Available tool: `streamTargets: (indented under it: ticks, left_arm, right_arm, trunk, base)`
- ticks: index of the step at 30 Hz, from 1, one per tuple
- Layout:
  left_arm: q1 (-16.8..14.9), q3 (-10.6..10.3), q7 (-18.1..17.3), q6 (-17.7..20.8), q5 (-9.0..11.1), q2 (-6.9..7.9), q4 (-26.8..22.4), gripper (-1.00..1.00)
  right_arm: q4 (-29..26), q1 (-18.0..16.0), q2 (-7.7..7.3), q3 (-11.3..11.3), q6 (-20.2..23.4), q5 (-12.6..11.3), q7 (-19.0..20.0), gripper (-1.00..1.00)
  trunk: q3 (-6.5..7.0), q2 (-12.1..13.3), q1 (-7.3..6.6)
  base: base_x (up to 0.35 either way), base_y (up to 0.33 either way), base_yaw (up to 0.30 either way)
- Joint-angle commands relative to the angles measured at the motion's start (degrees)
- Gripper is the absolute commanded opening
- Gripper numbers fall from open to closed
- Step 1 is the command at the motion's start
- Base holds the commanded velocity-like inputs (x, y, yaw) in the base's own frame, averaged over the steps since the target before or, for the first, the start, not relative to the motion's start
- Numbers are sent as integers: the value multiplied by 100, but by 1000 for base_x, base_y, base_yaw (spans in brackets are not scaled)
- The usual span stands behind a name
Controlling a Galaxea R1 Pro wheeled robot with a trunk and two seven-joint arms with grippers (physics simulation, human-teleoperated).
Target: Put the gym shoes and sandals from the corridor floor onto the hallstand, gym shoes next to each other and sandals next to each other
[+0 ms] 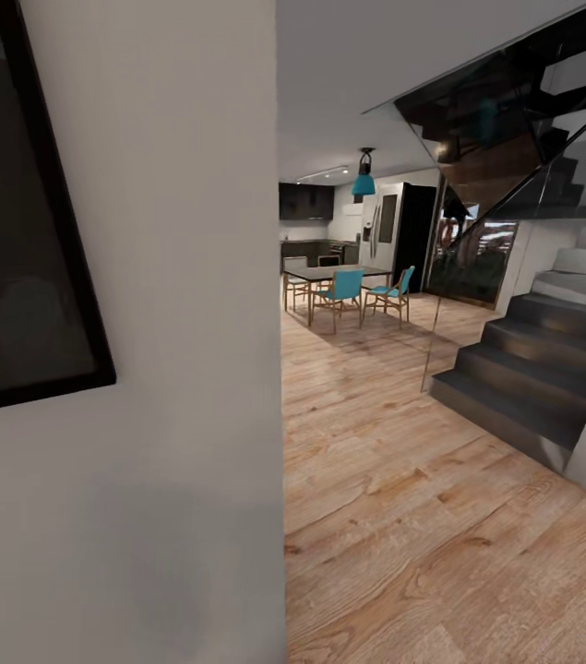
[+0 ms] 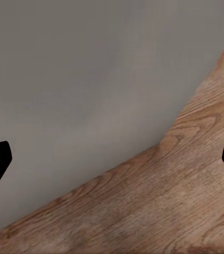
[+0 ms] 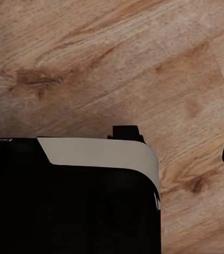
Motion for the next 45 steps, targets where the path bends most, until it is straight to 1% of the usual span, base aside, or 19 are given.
streamTargets:
  ticks: [1,8,22,45]
  left_arm:
    - [2,5,-16,-9,0,-1,-5,100]
    - [2,5,-16,-9,0,-1,-5,100]
    - [2,5,-16,-9,0,-1,-5,100]
    - [2,5,-16,-9,0,-1,-5,100]
  right_arm:
    - [-10,3,0,-10,-1,0,6,100]
    - [-10,3,2,-10,-2,0,24,100]
    - [-2,3,0,-15,2,0,26,100]
    - [-2,3,0,-18,0,-2,26,100]
  trunk:
    - [-2,-2,0]
    - [27,-2,0]
    - [87,-2,0]
    - [95,-2,0]
  base:
    - [0,0,-52]
    - [0,0,-168]
    - [0,0,-261]
    - [0,0,-293]
